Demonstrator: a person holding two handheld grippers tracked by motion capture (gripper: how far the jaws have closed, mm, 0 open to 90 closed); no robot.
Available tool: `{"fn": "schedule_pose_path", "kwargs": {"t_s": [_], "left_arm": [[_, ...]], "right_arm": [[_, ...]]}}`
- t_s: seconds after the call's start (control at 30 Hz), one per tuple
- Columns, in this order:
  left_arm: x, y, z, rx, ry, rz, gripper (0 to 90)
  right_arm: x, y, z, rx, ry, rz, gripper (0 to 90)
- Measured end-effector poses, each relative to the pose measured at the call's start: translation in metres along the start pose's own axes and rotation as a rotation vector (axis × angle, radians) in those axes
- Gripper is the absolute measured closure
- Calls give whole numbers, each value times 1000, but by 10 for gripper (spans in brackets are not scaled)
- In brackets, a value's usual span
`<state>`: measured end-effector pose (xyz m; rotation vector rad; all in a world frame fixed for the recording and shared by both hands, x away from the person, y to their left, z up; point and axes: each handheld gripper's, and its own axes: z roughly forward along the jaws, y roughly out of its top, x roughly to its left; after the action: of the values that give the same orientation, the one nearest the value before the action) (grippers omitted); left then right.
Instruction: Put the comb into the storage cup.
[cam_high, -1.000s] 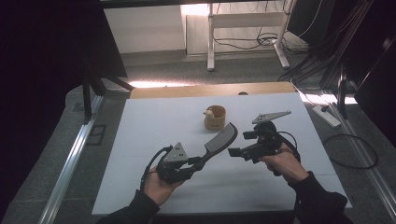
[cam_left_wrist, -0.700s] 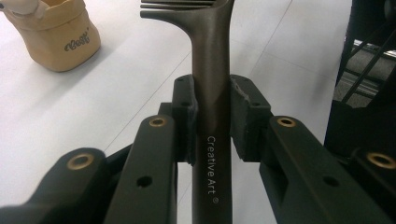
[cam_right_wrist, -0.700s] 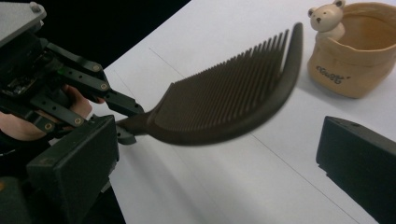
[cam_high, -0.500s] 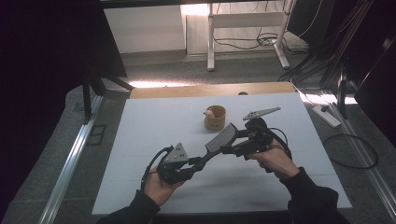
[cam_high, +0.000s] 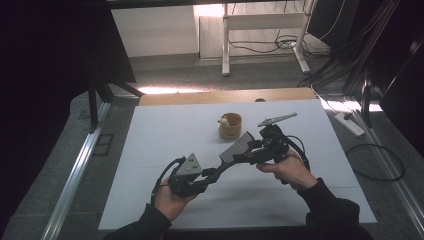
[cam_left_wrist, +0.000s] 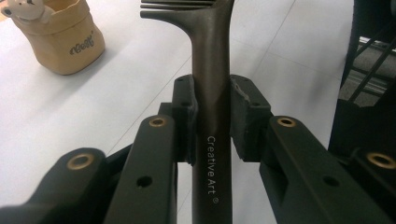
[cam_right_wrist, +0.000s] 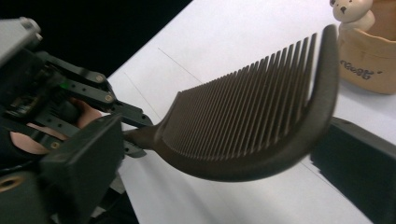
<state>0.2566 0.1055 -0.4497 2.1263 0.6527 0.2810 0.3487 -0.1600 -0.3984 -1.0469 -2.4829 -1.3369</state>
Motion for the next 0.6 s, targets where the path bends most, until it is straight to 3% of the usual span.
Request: {"fn": "schedule_pose_path", "kwargs": {"t_s": [0.3,0.6], "left_arm": [[0,0,0,0,13,5,722],[-1,-1,1,-8,34,19,722]], "right_arm": [[-5,-2,-5,-17,38,21,399],[-16,-3,-9,-50,138,100,602]]}}
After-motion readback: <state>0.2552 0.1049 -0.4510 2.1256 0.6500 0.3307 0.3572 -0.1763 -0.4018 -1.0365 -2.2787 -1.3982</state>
